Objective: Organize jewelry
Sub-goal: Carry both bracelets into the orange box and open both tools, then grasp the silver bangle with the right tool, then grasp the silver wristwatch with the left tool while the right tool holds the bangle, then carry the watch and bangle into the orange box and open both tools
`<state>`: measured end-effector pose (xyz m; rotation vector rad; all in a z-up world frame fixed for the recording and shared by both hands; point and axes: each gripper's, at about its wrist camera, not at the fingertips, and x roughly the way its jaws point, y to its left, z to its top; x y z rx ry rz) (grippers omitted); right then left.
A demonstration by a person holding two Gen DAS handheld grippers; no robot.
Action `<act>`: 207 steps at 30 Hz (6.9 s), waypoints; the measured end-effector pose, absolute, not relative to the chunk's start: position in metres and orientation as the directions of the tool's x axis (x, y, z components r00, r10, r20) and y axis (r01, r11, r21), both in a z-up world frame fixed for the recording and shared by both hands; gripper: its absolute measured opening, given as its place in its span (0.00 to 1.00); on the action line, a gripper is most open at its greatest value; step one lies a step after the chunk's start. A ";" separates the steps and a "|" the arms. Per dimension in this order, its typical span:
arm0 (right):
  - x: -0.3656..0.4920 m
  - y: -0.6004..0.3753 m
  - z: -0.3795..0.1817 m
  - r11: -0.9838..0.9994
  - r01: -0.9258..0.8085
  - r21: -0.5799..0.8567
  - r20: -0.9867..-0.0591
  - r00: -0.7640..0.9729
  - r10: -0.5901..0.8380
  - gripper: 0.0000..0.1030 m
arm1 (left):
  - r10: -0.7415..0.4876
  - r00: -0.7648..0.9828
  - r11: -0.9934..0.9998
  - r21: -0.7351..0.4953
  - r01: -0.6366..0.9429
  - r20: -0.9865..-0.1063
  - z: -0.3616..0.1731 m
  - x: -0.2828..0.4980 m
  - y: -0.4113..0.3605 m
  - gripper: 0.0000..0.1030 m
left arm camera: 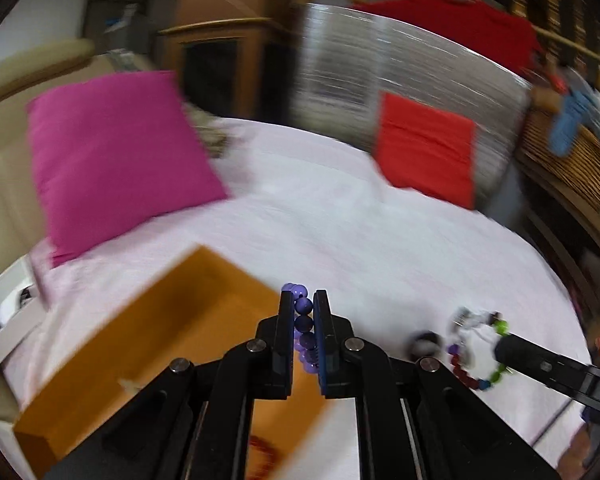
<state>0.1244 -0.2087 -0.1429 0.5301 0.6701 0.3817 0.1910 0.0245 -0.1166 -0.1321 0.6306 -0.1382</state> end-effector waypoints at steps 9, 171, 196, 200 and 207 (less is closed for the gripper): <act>0.185 -0.104 -0.138 0.767 -0.269 0.583 -0.501 0.624 0.600 0.11 | -0.045 0.683 0.960 -0.221 -0.174 -0.729 -0.164 0.234 0.113 0.09; 0.095 -0.410 -0.254 0.719 0.467 0.515 -0.762 0.634 0.134 0.09 | -0.335 0.525 0.874 -0.049 0.483 -0.782 -0.231 0.217 -0.224 0.14; 0.095 -0.404 -0.253 0.718 0.487 0.496 -0.772 0.627 0.108 0.08 | -0.411 0.345 0.756 -0.104 0.647 -0.844 -0.227 0.156 -0.158 0.20; 0.094 -0.402 -0.252 0.723 0.491 0.487 -0.773 0.627 0.094 0.08 | -0.428 0.362 0.770 -0.125 0.626 -0.828 -0.222 0.160 -0.160 0.46; 0.093 -0.401 -0.252 0.727 0.488 0.484 -0.772 0.629 0.091 0.08 | -0.388 0.413 0.794 -0.071 0.604 -0.824 -0.225 0.170 -0.178 0.46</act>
